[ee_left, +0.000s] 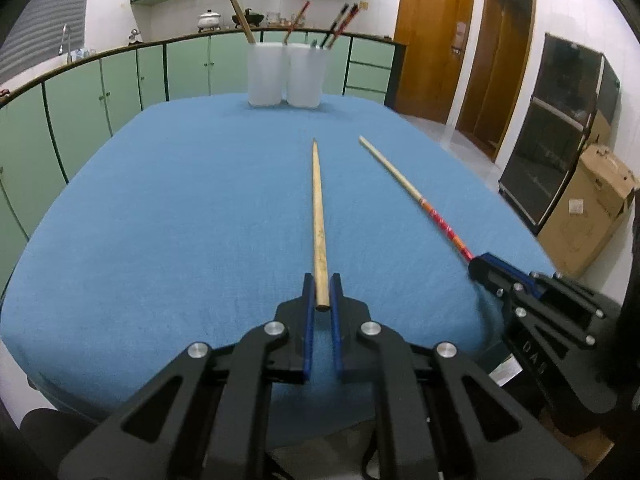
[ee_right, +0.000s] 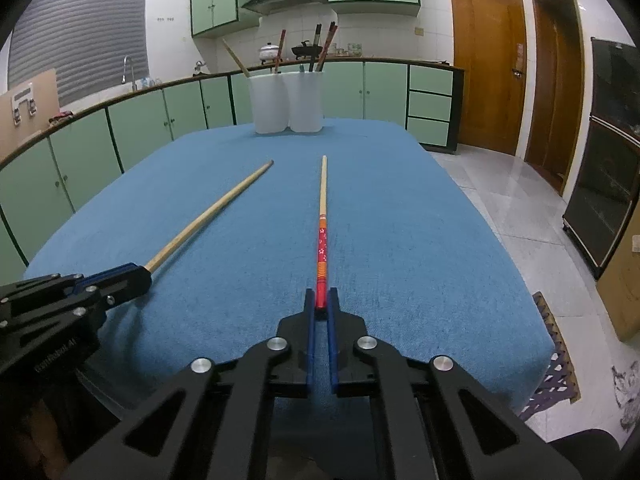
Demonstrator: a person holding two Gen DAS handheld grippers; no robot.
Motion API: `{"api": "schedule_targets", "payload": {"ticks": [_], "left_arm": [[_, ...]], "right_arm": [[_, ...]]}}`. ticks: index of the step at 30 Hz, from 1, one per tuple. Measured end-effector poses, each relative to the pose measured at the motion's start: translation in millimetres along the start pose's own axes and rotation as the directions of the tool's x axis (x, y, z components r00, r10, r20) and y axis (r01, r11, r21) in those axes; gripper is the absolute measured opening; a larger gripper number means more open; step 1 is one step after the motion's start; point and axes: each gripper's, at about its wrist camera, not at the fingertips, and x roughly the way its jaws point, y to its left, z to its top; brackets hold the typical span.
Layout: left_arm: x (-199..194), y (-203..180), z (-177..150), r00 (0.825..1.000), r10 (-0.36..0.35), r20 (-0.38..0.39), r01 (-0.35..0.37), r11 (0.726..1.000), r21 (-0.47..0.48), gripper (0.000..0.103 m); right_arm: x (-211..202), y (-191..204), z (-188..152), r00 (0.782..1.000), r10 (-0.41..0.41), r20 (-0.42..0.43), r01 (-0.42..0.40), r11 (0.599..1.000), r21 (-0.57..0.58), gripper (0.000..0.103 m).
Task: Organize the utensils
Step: 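Grasp the red-patterned chopstick with the right gripper while the left grasps the wooden one, then lift both chopsticks and carry them to the white holder cups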
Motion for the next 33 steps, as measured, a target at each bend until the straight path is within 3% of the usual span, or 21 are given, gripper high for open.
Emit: {"api": "schedule_targets", "payload": {"ticks": [9,19,33], "left_arm": [[-47.5,5.7,39.5,0.995,-0.016,0.103,0.022,0.998,-0.058,0.006],[-86.4,11.3,91.1,0.981,-0.021,0.190,0.030,0.999,-0.044,0.006],[-63.9,19.1,166.8,0.991,-0.064,0.115,0.060,0.997,0.039,0.006]], "right_arm": [[-48.0,-1.4,40.6,0.994,0.031,0.108,-0.033,0.999,0.018,0.005],[-83.2,1.7,122.5,0.981,0.073,0.180,-0.065,0.997,-0.050,0.005],[-34.4,24.8,232.0,0.992,0.122,0.021,-0.115,0.973,-0.200,0.005]]}}
